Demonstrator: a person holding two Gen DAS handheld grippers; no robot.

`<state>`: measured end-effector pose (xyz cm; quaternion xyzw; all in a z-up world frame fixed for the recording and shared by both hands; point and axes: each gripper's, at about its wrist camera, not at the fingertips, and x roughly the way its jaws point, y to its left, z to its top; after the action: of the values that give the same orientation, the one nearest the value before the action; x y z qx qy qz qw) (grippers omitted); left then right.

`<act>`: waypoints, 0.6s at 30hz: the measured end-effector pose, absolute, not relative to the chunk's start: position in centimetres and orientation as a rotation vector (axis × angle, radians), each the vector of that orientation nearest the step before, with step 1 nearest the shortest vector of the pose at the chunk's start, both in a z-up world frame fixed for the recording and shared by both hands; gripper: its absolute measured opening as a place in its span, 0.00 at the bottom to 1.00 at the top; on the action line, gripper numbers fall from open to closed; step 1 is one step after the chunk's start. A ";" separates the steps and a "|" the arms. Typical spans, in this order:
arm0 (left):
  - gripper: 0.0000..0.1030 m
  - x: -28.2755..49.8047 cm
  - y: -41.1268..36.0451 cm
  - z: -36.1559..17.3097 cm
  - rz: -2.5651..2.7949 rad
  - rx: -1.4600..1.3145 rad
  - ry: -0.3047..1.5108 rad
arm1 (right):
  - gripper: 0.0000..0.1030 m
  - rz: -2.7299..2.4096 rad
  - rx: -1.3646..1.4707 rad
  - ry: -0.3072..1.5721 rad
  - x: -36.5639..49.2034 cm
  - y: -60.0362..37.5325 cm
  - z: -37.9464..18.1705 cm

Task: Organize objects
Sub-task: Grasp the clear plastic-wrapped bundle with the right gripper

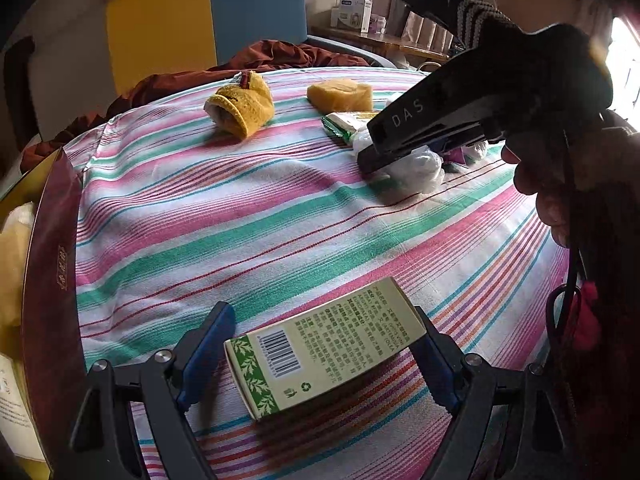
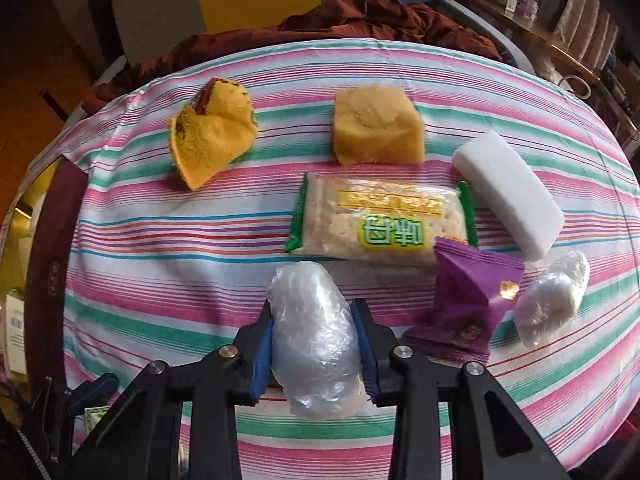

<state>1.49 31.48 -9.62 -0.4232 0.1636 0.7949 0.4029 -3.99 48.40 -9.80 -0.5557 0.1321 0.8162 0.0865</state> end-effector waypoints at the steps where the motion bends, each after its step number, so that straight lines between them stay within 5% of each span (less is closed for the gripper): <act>1: 0.80 1.5 31.4 -9.6 2.011 -1.068 0.413 | 0.35 2.444 -1.670 0.388 -4.0 48.1 -9.9; 4: 0.74 1.2 30.9 -9.4 2.029 -1.071 0.394 | 0.35 2.446 -1.688 0.342 -4.1 47.7 -10.1; 18: 0.73 1.2 27.9 -6.6 2.062 -1.081 0.281 | 0.35 2.541 -1.729 0.235 -3.6 45.7 -10.2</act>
<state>1.21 27.90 -6.56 -0.4250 0.1106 0.8104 0.3879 -3.56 45.72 -10.22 -0.5607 0.0762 0.8240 0.0295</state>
